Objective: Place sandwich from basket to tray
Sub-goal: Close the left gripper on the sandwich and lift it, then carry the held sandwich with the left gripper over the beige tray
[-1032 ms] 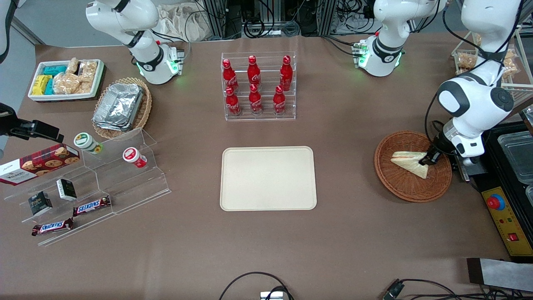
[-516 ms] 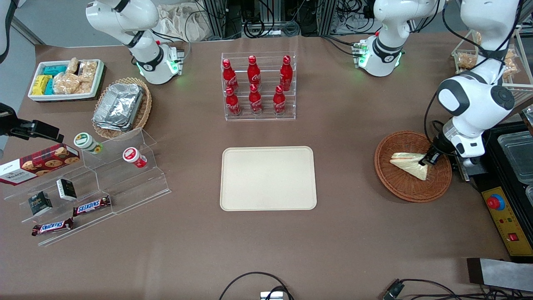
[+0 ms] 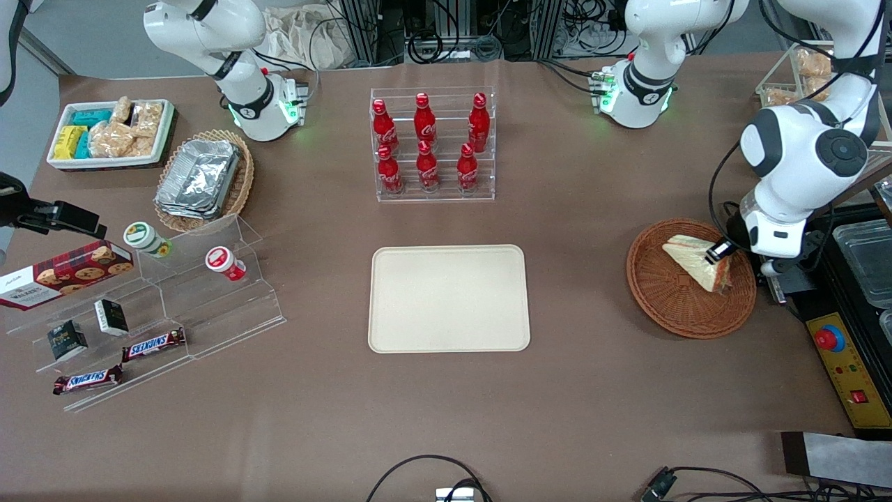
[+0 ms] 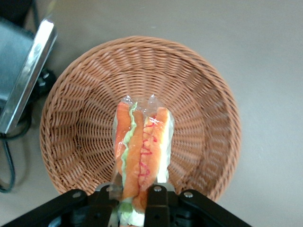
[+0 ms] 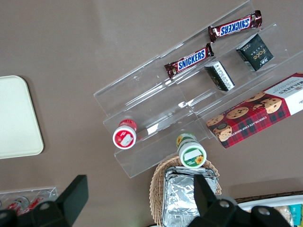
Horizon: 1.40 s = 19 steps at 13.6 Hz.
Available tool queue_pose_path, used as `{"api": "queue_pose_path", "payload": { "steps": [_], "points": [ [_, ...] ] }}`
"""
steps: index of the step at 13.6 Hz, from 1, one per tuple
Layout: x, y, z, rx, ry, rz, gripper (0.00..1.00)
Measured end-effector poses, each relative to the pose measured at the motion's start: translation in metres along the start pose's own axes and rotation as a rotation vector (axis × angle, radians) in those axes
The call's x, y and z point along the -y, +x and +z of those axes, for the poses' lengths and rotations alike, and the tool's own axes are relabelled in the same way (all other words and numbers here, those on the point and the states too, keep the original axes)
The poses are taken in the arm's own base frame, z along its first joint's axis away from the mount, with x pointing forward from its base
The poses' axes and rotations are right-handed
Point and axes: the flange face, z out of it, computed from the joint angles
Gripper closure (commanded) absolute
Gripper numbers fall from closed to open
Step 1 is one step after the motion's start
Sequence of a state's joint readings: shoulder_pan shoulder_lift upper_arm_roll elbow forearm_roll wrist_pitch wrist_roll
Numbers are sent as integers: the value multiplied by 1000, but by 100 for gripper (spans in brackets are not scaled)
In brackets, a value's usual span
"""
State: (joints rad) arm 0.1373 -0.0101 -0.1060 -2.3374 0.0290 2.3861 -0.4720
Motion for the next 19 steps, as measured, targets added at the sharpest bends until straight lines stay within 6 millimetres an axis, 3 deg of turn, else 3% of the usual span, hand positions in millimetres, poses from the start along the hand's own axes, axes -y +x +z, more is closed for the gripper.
{"api": "queue_pose_path", "payload": {
  "steps": [3,7,12,16,19],
  "points": [
    [-30,-11,-14,-25,36,214,80],
    [-48,-23,-24,-28,54,463,77],
    [-84,-49,-34,-29,62,587,77],
    [-135,-80,-53,-34,37,645,76],
    [-165,-105,-56,-30,15,644,75]
  ]
}}
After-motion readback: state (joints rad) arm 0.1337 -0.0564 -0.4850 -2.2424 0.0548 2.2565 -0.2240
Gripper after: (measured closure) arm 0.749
